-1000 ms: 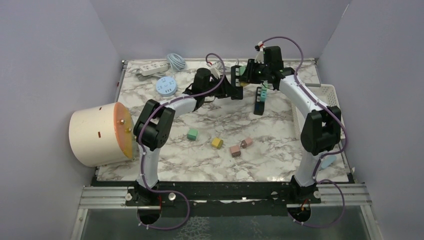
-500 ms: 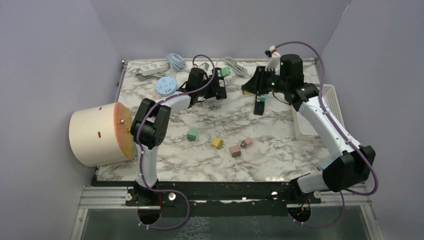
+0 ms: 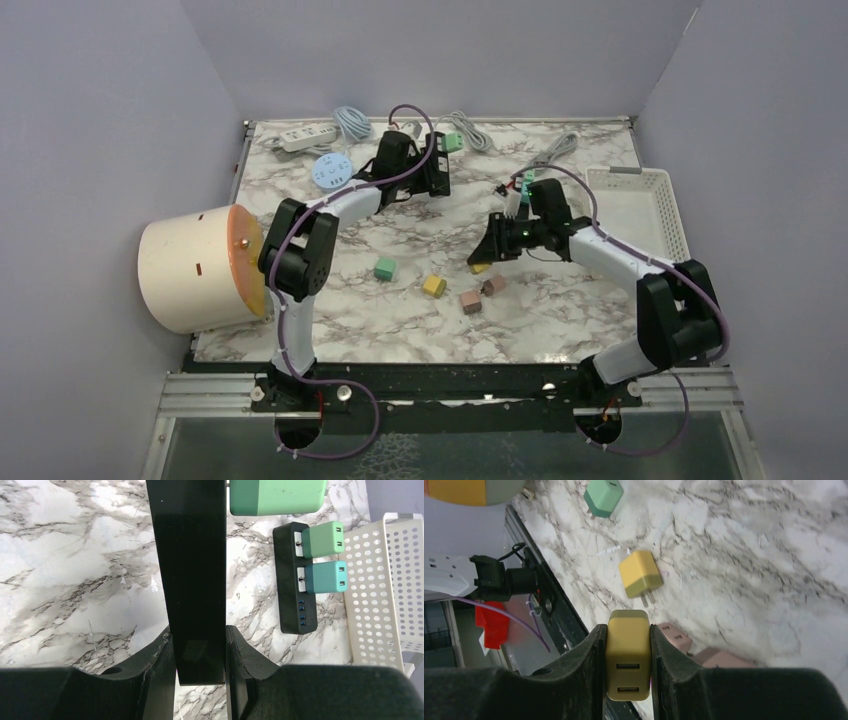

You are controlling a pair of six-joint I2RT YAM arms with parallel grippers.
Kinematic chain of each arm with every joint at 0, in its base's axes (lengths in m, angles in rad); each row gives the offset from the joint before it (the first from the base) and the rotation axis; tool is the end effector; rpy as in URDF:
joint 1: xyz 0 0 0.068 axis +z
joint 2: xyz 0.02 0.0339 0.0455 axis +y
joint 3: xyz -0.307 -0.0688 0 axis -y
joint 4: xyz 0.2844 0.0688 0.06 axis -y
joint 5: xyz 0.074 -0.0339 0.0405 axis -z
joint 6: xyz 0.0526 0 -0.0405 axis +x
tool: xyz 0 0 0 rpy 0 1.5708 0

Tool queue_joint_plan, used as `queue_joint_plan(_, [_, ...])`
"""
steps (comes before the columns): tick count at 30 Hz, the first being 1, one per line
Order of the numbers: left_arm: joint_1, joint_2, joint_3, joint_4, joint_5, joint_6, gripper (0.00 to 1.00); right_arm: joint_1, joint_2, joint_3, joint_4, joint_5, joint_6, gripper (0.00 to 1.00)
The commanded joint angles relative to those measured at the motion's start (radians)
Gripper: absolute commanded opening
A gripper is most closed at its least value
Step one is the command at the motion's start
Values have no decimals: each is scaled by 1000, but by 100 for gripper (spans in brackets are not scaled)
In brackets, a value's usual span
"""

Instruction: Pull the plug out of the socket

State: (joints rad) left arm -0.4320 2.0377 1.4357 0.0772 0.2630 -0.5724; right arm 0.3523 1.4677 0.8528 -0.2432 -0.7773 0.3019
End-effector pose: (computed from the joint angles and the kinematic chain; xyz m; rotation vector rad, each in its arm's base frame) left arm 0.4797 -0.2362 0.2135 0.0130 2.2001 -0.8632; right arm 0.2953 0.1479 0.2195 -0.4325 2.4252 1.2356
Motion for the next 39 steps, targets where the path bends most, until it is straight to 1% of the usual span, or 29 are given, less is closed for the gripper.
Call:
queue_joint_plan(1, [11, -115, -4, 72, 19, 53, 0, 47, 110, 59, 206, -46, 57, 2])
queue_joint_plan(5, [27, -145, -33, 79, 41, 50, 0, 94, 237, 120, 247, -36, 77, 4])
queue_joint_plan(8, [39, -168, -52, 84, 54, 50, 0, 115, 309, 138, 318, -35, 109, 5])
queue_joint_plan(14, [56, -202, -78, 78, 76, 59, 0, 132, 398, 160, 397, -16, 155, 8])
queue_joint_plan(15, [58, -205, -78, 79, 82, 58, 0, 138, 408, 162, 406, -9, 156, 10])
queue_joint_plan(19, [63, -212, -110, 81, 96, 56, 0, 163, 434, 170, 433, 48, 155, 24])
queue_joint_plan(22, [65, -215, -115, 81, 99, 58, 0, 179, 456, 189, 435, 58, 153, 27])
queue_joint_plan(24, [66, -217, -118, 80, 103, 60, 0, 190, 465, 203, 427, 63, 147, 31])
queue_joint_plan(25, [67, -219, -118, 78, 103, 62, 0, 195, 467, 209, 419, 70, 143, 35])
queue_joint_plan(26, [69, -222, -118, 78, 103, 63, 0, 200, 466, 216, 404, 80, 135, 41])
queue_joint_plan(27, [71, -224, -118, 74, 103, 65, 0, 204, 463, 219, 392, 90, 127, 52])
queue_joint_plan(28, [74, -226, -118, 73, 103, 68, 0, 204, 454, 221, 380, 102, 118, 60])
queue_joint_plan(29, [76, -230, -119, 71, 102, 71, 0, 205, 441, 221, 365, 119, 104, 63])
queue_joint_plan(32, [83, -239, -121, 60, 100, 83, 0, 205, 374, 229, 305, 185, 56, 65])
queue_joint_plan(35, [85, -253, -127, 54, 99, 97, 0, 203, 289, 252, 249, 287, 20, 65])
queue_joint_plan(39, [85, -281, -162, 75, 106, 101, 0, 187, 195, 308, 232, 400, -17, 68])
